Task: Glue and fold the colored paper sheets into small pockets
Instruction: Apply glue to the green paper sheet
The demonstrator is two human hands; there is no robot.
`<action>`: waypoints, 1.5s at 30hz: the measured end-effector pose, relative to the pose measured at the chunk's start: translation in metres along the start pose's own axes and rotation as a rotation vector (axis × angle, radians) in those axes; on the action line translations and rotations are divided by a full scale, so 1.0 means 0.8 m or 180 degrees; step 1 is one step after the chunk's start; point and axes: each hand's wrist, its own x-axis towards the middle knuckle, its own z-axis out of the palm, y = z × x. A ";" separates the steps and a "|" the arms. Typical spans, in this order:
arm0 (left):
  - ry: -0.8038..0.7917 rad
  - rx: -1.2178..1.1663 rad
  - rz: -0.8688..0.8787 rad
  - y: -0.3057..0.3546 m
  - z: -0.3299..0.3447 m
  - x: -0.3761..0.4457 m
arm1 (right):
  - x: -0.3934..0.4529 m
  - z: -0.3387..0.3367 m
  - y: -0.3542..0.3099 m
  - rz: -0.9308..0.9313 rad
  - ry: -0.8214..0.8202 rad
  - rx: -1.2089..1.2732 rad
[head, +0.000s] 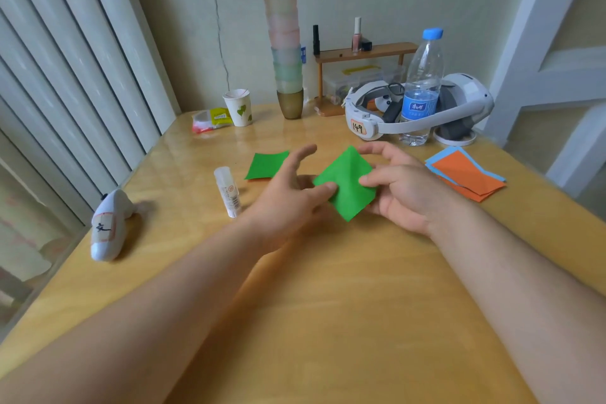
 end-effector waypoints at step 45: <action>-0.0167 0.3018 0.1311 -0.030 -0.049 -0.047 | -0.013 0.027 0.024 -0.0482 -0.0237 -0.4220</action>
